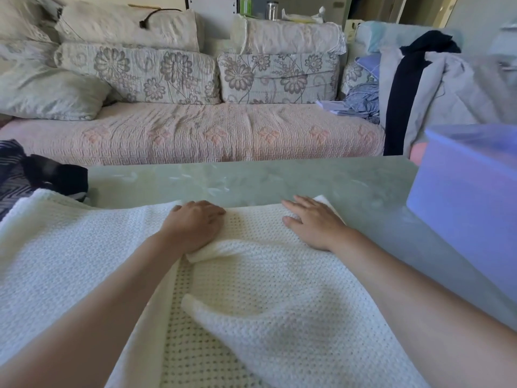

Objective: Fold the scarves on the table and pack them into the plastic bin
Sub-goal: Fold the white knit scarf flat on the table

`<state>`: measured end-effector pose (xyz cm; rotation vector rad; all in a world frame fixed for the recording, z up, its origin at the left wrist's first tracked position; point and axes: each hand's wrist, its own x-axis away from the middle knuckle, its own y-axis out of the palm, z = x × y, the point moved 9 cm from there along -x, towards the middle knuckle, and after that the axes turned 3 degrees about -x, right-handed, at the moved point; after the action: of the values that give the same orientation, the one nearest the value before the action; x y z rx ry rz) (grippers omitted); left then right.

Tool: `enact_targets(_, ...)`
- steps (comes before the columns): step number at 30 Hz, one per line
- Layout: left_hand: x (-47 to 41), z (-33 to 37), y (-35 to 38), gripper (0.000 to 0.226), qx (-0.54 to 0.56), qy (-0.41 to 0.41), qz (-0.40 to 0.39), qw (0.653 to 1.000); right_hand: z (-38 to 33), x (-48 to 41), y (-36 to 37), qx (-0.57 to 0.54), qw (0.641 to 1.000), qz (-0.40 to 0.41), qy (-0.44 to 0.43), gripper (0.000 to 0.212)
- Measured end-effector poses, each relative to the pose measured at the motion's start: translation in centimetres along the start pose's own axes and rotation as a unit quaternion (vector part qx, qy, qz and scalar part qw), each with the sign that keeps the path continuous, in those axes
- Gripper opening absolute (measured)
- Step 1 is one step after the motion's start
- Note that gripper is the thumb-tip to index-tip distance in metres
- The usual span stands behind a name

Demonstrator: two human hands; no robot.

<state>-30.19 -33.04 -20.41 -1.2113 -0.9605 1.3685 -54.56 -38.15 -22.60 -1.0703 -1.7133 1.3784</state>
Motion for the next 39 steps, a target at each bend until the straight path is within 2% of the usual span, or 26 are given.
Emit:
enact_targets(2, 0.2, -0.4, 1.5, 0.044, -0.012, -0.014, -0.072, 0.997, 0.2, 0.2, 0.4, 0.007, 0.999, -0.034, 0.016, 0.062)
enact_targets(4, 0.5, -0.4, 1.7, 0.047, -0.009, -0.021, -0.095, 0.995, 0.1, 0.6, 0.6, 0.013, 0.998, -0.05, 0.025, 0.063)
enact_targets(6, 1.0, -0.1, 0.7, 0.048, 0.007, -0.025, -0.073, 0.997, -0.2, 1.3, 0.4, 0.014, 0.998, -0.057, 0.034, 0.064)
enact_targets(8, 2.0, 0.9, -1.6, 0.047, 0.009, -0.004, -0.013, 1.0, -1.0, 2.2, -0.4, 0.018, 0.998, -0.05, 0.033, 0.064)
enact_targets(13, 6.0, 5.3, -7.2, 0.02, 0.035, 0.114, 0.114, 0.986, -4.4, 4.5, -5.7, -0.046, 0.998, 0.044, 0.016, 0.053)
enact_targets(18, 12.3, 9.4, -9.2, 0.02, 0.021, 0.21, 0.121, 0.97, -10.7, 9.5, -6.3, -0.1, 0.994, -0.003, -0.042, 0.018)
enact_targets(19, 13.8, 9.9, -9.3, 0.021, 0.014, 0.23, 0.115, 0.966, -12.0, 10.7, -6.3, -0.094, 0.994, -0.011, -0.053, 0.014)
enact_targets(21, 16.4, 10.4, -9.1, 0.021, -0.001, 0.265, 0.097, 0.959, -14.1, 13.0, -5.8, -0.086, 0.993, -0.049, -0.063, 0.019)
enact_targets(24, 18.9, 10.1, -8.1, 0.014, 0.016, 0.261, 0.064, 0.963, -15.3, 16.6, -3.9, -0.085, 0.985, -0.147, -0.044, 0.031)
enact_targets(27, 20.5, 10.3, -6.0, 0.025, 0.021, 0.259, 0.027, 0.965, -14.9, 19.2, -2.7, -0.048, 0.98, -0.19, -0.038, 0.042)
enact_targets(30, 20.8, 11.0, -4.8, 0.031, 0.006, 0.259, 0.023, 0.965, -14.0, 20.4, -1.9, 0.005, 0.979, -0.196, -0.048, 0.05)
enact_targets(34, 20.4, 10.9, -3.7, 0.035, 0.044, 0.206, -0.007, 0.978, -13.3, 21.1, -1.3, 0.016, 0.981, -0.188, -0.039, 0.045)
enact_targets(36, 20.4, 11.1, -3.4, 0.032, 0.051, 0.208, -0.016, 0.977, -13.1, 21.0, -2.1, -0.027, 0.989, -0.147, -0.02, 0.038)
enact_targets(39, 19.9, 11.8, -5.9, 0.017, 0.062, 0.223, 0.052, 0.972, -12.1, 20.8, -3.6, -0.153, 0.983, -0.096, 0.004, 0.027)
